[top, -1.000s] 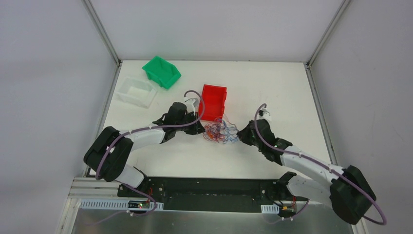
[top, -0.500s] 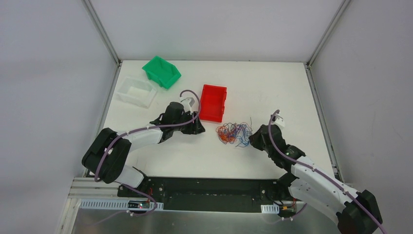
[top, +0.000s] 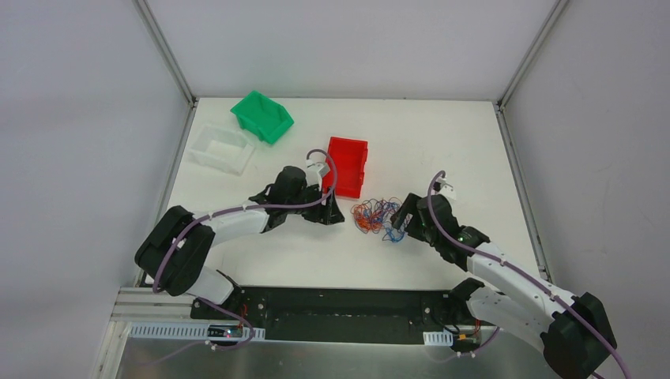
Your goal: Untangle the cables
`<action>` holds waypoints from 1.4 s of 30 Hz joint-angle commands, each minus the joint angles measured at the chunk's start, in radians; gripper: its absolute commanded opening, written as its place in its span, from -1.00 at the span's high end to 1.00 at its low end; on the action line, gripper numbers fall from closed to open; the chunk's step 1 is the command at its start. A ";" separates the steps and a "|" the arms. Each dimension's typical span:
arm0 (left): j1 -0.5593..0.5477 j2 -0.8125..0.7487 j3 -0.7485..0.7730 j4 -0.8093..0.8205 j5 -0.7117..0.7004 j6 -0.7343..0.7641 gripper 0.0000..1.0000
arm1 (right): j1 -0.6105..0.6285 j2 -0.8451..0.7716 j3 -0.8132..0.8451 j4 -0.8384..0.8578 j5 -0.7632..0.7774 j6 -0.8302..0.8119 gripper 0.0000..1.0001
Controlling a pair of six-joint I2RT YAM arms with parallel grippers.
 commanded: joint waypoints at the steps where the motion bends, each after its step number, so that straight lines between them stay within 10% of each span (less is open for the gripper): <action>1: -0.025 0.032 0.053 0.023 0.081 0.048 -0.35 | -0.014 0.004 0.031 -0.064 0.104 0.035 -0.65; 16: -0.042 0.122 0.132 -0.054 0.046 0.042 -0.34 | 0.064 0.431 0.184 0.185 -0.281 0.037 -0.34; 22: -0.020 0.078 0.104 -0.054 -0.001 0.040 -0.33 | 0.135 0.341 0.172 0.147 -0.171 0.082 -0.12; 42: -0.047 0.029 0.125 -0.116 -0.114 0.018 -0.34 | 0.000 0.209 0.137 0.059 -0.064 -0.158 -0.29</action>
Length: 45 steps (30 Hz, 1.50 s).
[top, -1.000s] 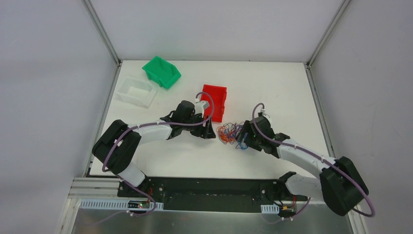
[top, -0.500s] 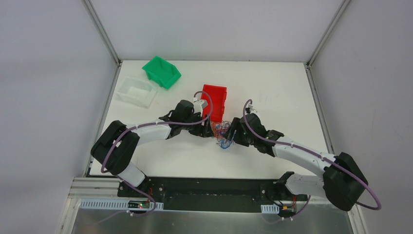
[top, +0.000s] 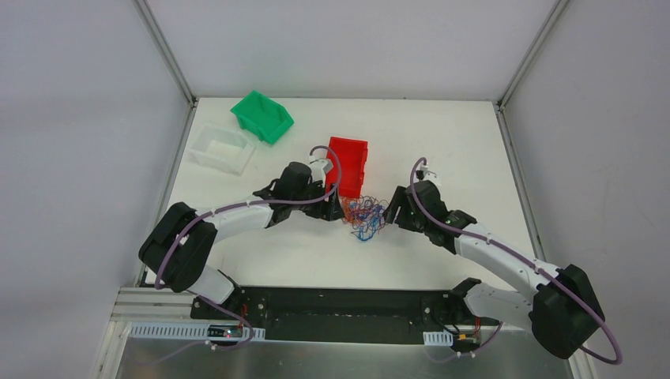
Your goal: Untangle the cables
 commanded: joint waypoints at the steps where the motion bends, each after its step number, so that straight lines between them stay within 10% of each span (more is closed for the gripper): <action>1: -0.021 -0.004 0.073 -0.081 -0.077 -0.035 -0.34 | -0.016 0.029 -0.012 0.101 -0.010 -0.101 -0.26; 12: -0.077 0.018 -0.017 0.135 -0.088 0.040 -0.36 | -0.017 -0.067 -0.222 0.444 -0.047 -0.138 -0.12; 29: -0.079 0.126 0.101 0.050 -0.101 0.067 -0.28 | -0.017 0.156 -0.119 0.437 -0.174 -0.150 -0.05; 36: -0.079 0.225 0.189 -0.021 -0.090 0.059 0.10 | -0.016 0.261 -0.047 0.365 -0.146 -0.149 0.18; 40: -0.077 0.234 0.216 -0.087 -0.146 0.058 1.00 | -0.016 0.234 -0.055 0.334 -0.046 -0.136 0.67; 45: -0.066 0.155 0.156 -0.100 -0.284 0.032 1.00 | -0.023 0.154 -0.087 0.281 0.173 -0.070 1.00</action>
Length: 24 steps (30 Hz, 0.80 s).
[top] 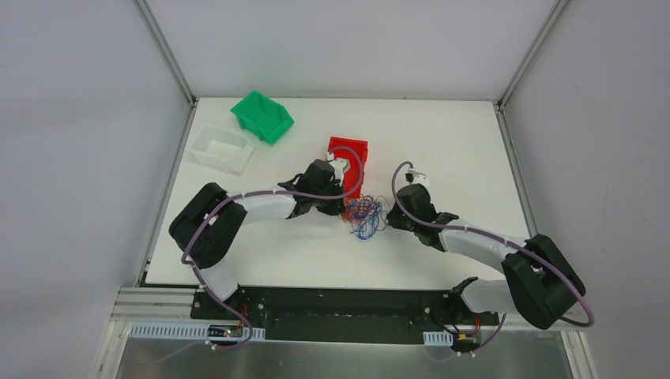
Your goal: Untangle the cables
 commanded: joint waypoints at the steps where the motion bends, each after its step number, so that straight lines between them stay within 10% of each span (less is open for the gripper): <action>1: 0.017 -0.098 -0.042 -0.042 -0.172 -0.031 1.00 | -0.013 -0.094 -0.012 -0.068 0.259 0.072 1.00; 12: 0.186 -0.393 -0.288 0.008 -0.392 -0.186 1.00 | -0.085 -0.358 -0.139 -0.097 0.469 0.195 1.00; 24: 0.185 -0.458 -0.333 0.092 -0.299 -0.123 1.00 | -0.097 -0.367 -0.143 -0.064 0.356 0.133 1.00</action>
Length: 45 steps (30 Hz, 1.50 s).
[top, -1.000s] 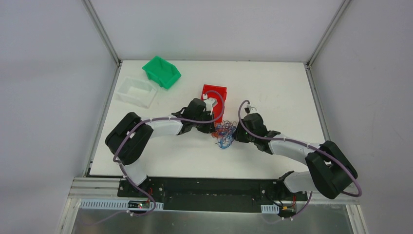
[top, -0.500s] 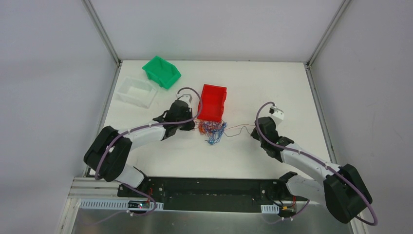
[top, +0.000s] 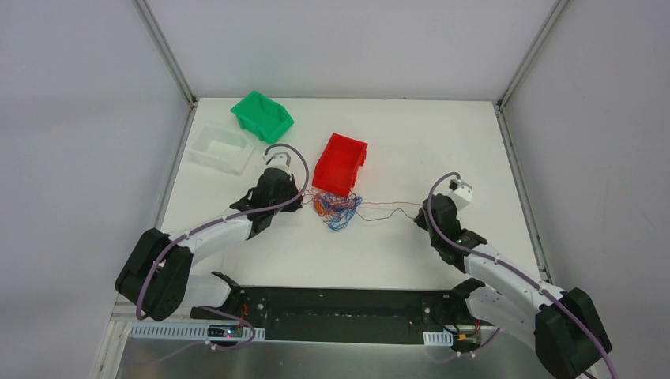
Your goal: Untangle the cables
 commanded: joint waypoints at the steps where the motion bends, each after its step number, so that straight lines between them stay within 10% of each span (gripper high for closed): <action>1: 0.001 -0.020 -0.006 0.065 0.043 0.034 1.00 | -0.007 0.016 0.015 0.033 -0.037 -0.038 1.00; 4: 0.001 -0.023 -0.010 0.074 0.060 0.040 1.00 | -0.008 0.016 0.004 0.066 -0.093 -0.059 0.94; 8: -0.004 -0.020 -0.005 0.090 0.107 0.053 1.00 | -0.007 0.009 -0.008 0.115 -0.192 -0.100 0.00; 11: -0.022 -0.018 -0.002 0.103 0.125 0.073 1.00 | -0.006 -0.003 -0.013 0.144 -0.263 -0.136 -0.22; 45: -0.046 0.017 0.025 0.103 0.093 0.126 1.00 | 0.039 0.549 0.318 0.204 -0.596 -0.212 -0.21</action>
